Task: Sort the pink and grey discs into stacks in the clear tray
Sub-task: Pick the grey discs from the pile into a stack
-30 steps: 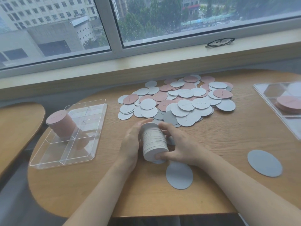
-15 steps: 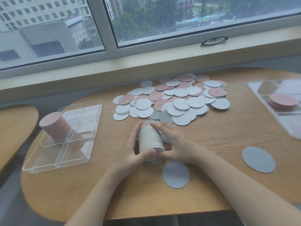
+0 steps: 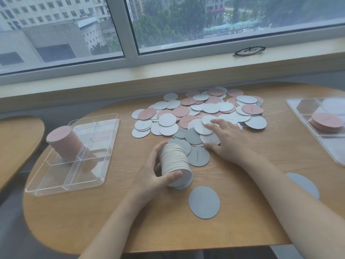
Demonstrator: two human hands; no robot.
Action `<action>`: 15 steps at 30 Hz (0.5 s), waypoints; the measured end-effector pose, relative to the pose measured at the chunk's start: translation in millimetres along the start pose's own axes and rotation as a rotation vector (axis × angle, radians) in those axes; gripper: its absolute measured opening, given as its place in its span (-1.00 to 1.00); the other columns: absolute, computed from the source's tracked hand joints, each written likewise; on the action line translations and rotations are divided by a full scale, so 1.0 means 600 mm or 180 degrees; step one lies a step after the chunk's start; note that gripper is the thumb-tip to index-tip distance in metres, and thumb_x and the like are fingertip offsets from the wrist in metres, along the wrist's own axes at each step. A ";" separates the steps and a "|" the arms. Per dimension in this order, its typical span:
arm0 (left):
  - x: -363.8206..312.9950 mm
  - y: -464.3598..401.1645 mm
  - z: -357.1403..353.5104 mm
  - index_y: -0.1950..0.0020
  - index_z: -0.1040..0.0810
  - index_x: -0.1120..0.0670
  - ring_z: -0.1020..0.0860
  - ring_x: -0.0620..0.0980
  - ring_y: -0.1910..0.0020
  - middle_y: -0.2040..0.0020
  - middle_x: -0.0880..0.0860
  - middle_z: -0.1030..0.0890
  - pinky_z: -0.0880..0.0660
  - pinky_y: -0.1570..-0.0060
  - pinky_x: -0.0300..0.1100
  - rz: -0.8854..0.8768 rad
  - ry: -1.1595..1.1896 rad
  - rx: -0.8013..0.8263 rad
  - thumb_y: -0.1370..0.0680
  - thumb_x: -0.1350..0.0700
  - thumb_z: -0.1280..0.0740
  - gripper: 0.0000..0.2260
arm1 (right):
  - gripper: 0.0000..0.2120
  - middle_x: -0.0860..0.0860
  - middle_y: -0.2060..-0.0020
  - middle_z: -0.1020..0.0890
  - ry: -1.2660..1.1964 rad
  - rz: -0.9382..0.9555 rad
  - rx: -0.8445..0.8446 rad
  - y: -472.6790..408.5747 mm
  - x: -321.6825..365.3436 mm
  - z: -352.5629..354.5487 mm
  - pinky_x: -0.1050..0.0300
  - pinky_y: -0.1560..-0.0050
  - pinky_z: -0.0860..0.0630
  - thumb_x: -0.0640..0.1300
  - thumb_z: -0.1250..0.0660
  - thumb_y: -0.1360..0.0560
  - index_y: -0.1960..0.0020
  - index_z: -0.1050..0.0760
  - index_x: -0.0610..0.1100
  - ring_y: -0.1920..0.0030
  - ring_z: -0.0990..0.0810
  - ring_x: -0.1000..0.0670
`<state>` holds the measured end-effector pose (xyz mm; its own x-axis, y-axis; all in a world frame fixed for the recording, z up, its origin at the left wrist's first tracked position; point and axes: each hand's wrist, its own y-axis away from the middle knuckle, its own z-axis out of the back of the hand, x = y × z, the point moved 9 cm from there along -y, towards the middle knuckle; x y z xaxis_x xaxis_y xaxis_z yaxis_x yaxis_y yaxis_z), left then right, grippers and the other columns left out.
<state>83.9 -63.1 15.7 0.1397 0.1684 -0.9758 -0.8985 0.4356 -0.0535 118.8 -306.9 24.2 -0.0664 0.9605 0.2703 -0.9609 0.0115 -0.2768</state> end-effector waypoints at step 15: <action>0.000 0.003 0.002 -0.44 -0.35 -0.28 -0.54 -0.18 -0.30 -0.30 -0.29 -0.54 -0.53 -0.22 -0.16 -0.0025 -0.0156 -0.0006 -0.27 -0.12 -0.58 -0.22 | -0.76 -0.01 0.13 -0.71 0.0517 0.0282 -0.0844 0.007 0.021 0.034 0.01 -0.12 -0.43 0.02 -0.36 -0.45 -0.03 -0.65 -0.06 0.08 -0.64 -0.10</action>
<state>82.7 -61.1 16.1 0.1669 0.2081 -0.9638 -0.8981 0.4354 -0.0615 108.5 -300.6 45.0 -0.0825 0.9926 0.0896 -0.8483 -0.0227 -0.5291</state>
